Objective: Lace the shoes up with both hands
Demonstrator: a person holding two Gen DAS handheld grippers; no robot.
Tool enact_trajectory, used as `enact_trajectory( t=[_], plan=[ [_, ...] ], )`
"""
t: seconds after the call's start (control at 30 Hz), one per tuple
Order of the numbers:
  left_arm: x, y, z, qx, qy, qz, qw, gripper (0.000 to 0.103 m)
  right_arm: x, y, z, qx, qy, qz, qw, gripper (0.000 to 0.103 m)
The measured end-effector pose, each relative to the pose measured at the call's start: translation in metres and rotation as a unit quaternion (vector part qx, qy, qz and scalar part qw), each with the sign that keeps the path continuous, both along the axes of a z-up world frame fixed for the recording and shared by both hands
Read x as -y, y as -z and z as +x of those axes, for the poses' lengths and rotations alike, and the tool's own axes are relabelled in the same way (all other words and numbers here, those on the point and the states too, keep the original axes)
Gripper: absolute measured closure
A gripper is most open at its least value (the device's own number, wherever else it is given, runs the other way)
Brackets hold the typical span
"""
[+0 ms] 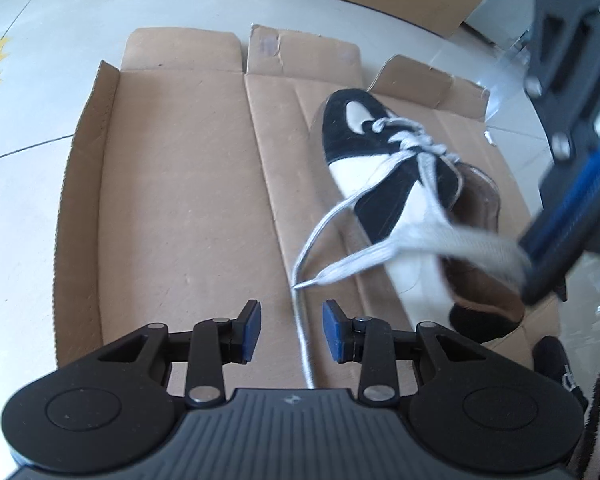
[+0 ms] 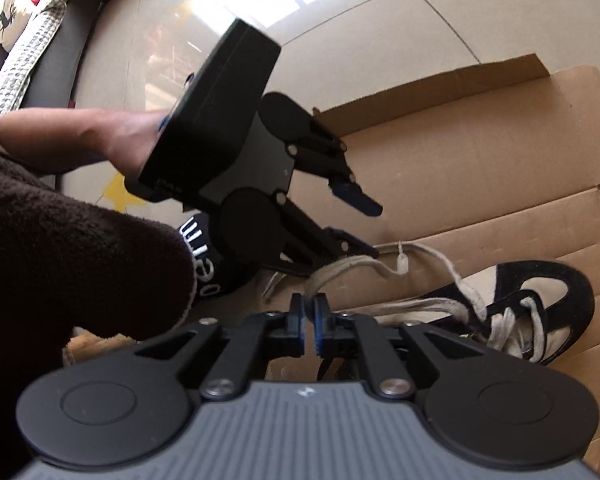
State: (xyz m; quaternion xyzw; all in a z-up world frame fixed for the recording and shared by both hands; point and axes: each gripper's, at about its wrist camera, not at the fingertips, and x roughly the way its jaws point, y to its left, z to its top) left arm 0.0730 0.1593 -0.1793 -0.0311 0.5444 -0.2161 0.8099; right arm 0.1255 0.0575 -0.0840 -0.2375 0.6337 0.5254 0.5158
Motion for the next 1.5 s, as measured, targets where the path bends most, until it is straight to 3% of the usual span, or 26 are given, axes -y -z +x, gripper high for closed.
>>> enact_trajectory(
  t=[0.2,0.33,0.43,0.53,0.7,0.83,0.9,0.93,1.0,1.1,1.23,1.4,1.5],
  plan=[
    [-0.006,0.006,0.004,-0.011,-0.018,0.007,0.9997,0.069,0.000,0.018,-0.021,-0.013,-0.018,-0.006,1.000,0.092],
    [-0.016,0.002,0.004,-0.017,-0.040,0.012,0.9990,0.068,0.000,0.027,-0.036,-0.008,-0.032,-0.008,0.999,0.066],
    [-0.027,-0.002,0.002,-0.038,-0.054,-0.004,0.9978,0.068,0.003,0.026,-0.046,0.034,-0.042,0.009,0.999,0.046],
    [-0.026,-0.006,-0.005,-0.053,-0.037,-0.005,0.9979,0.068,0.013,0.025,-0.048,0.063,-0.023,0.039,0.997,0.029],
    [-0.004,-0.008,-0.022,-0.075,0.025,0.013,0.9968,0.068,0.038,0.027,-0.053,0.129,0.051,0.086,0.987,0.009],
    [0.014,-0.002,-0.032,-0.084,0.060,0.034,0.9941,0.070,0.053,0.029,-0.057,0.162,0.103,0.120,0.974,0.004],
    [0.022,0.002,-0.034,-0.083,0.066,0.048,0.9932,0.075,0.057,0.029,-0.050,0.158,0.134,0.145,0.967,0.004],
    [0.025,0.003,-0.035,-0.078,0.067,0.056,0.9931,0.090,0.057,0.030,-0.045,0.156,0.147,0.152,0.965,0.004],
    [0.030,0.004,-0.036,-0.065,0.074,0.074,0.9924,0.101,0.055,0.031,-0.037,0.157,0.165,0.159,0.961,0.004],
    [0.030,0.004,-0.036,-0.063,0.065,0.072,0.9933,0.102,0.046,0.036,-0.009,0.162,0.202,0.157,0.953,0.012],
    [0.032,0.004,-0.036,-0.062,0.067,0.078,0.9928,0.102,0.031,0.058,0.027,0.121,0.246,0.134,0.952,0.030],
    [0.028,0.004,-0.035,-0.065,0.061,0.070,0.9936,0.102,0.016,0.077,0.034,0.122,0.227,0.093,0.962,0.049],
    [0.026,0.004,-0.035,-0.066,0.061,0.067,0.9938,0.102,0.006,0.089,0.028,0.152,0.204,0.051,0.966,0.051]
  ],
)
